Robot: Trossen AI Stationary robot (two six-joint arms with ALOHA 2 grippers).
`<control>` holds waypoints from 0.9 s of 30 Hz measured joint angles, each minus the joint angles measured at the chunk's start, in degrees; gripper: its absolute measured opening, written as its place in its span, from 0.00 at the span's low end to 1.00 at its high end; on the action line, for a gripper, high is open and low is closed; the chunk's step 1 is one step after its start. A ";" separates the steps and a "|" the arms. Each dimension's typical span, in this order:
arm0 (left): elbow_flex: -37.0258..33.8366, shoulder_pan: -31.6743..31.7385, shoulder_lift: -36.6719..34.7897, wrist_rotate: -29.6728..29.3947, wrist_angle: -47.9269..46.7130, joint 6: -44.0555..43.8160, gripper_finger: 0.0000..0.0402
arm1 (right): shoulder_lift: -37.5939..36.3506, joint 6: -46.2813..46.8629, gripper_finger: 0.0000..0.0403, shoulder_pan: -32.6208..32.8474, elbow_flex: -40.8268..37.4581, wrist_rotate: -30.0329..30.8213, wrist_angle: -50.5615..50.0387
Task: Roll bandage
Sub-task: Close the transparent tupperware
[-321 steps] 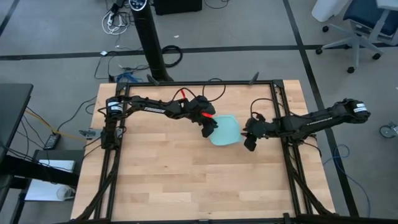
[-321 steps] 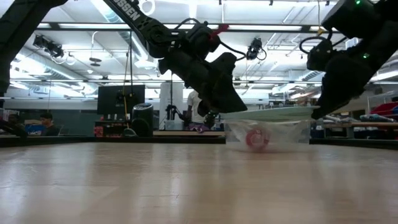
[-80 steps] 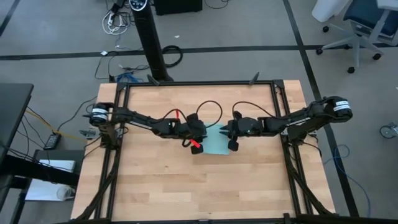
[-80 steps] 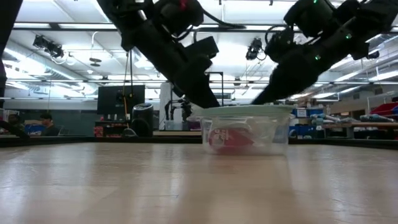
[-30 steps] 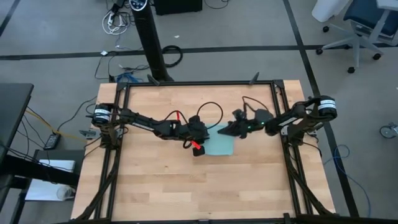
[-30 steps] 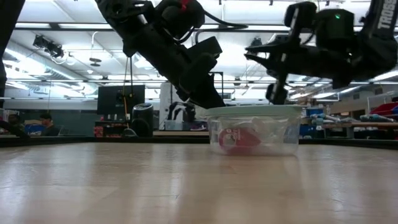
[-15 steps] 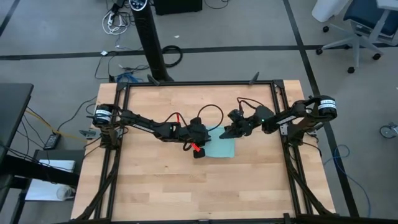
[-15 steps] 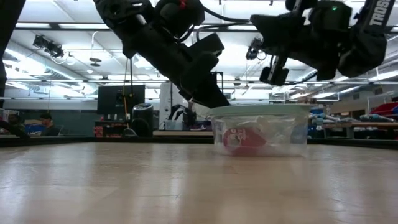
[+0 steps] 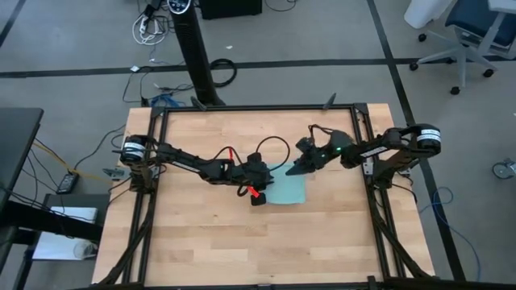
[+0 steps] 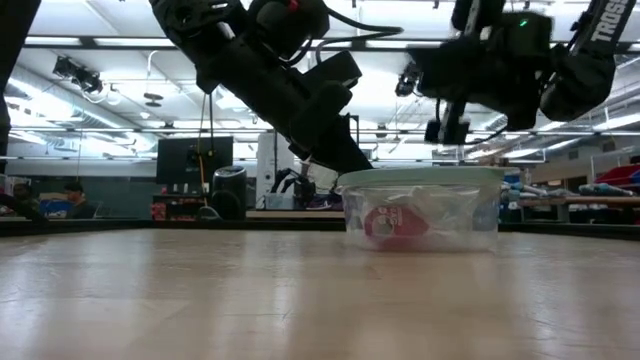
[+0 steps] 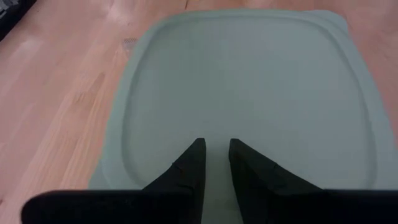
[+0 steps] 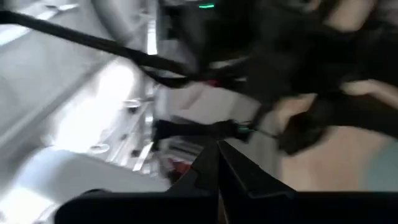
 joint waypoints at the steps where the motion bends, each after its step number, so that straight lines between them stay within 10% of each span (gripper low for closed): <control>1: 0.00 0.00 0.00 0.00 0.04 0.00 0.19 | 0.27 -2.28 0.00 0.27 -0.02 0.76 -3.60; 5: 0.00 0.00 0.00 -0.02 0.20 0.00 0.19 | 3.48 -10.75 0.00 3.16 0.42 3.40 -15.23; 13: 0.04 0.00 -0.09 -0.02 0.20 -0.09 0.19 | 2.97 5.53 0.00 3.14 1.50 -1.38 4.79; 21: 0.10 0.00 -0.09 0.00 0.80 -0.28 0.19 | 1.91 -11.71 0.00 5.48 0.20 1.14 -23.57; 27: 0.07 0.00 -0.15 -0.05 0.11 -0.28 0.19 | 0.15 2.50 0.00 4.98 0.62 -0.70 -3.95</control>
